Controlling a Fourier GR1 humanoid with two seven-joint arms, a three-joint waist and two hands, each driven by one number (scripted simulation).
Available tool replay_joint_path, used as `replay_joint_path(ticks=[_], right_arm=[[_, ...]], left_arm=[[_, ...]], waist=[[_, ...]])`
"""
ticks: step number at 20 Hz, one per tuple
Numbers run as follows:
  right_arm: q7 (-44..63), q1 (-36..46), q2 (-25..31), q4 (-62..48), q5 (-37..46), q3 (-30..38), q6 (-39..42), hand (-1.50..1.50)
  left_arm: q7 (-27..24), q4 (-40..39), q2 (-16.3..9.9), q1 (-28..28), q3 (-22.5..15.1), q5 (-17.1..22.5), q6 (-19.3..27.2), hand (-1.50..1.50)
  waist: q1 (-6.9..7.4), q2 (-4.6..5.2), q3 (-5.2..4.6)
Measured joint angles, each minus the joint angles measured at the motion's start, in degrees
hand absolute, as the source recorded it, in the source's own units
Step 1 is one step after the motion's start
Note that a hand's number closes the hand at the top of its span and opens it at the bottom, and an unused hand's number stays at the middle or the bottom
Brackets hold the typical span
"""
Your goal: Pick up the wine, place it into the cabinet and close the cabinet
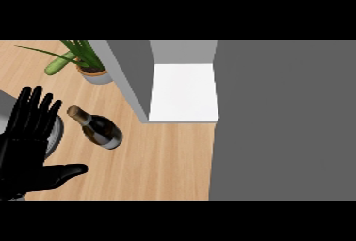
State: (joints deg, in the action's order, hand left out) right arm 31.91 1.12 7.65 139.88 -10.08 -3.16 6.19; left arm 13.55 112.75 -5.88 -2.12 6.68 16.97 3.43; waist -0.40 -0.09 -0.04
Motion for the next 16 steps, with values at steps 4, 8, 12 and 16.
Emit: replay_joint_path(ticks=[4,8,12,16], right_arm=[[1.38,1.82,-0.22,-0.11,0.15,0.08,-0.77,-1.50],[2.53,2.86,-0.06,0.11,0.37,0.34,-1.28,-1.50],[2.57,2.61,0.29,0.18,0.24,1.62,-0.49,-1.50],[2.90,2.52,-0.21,0.21,0.36,0.93,-0.50,-1.50]], left_arm=[[-4.46,-6.29,-0.39,1.29,2.07,0.22,-1.95,-1.50],[-9.34,-11.56,0.01,1.51,3.21,-0.85,-2.86,-1.50],[-12.99,-16.42,-0.23,1.95,4.36,-0.93,-4.35,-1.50],[-15.28,-19.67,-0.05,2.02,4.77,-1.06,-5.28,-1.50]], waist=[[0.01,0.02,0.00],[-0.04,0.01,0.00],[-0.09,0.00,0.02],[-0.06,-0.02,0.02]])
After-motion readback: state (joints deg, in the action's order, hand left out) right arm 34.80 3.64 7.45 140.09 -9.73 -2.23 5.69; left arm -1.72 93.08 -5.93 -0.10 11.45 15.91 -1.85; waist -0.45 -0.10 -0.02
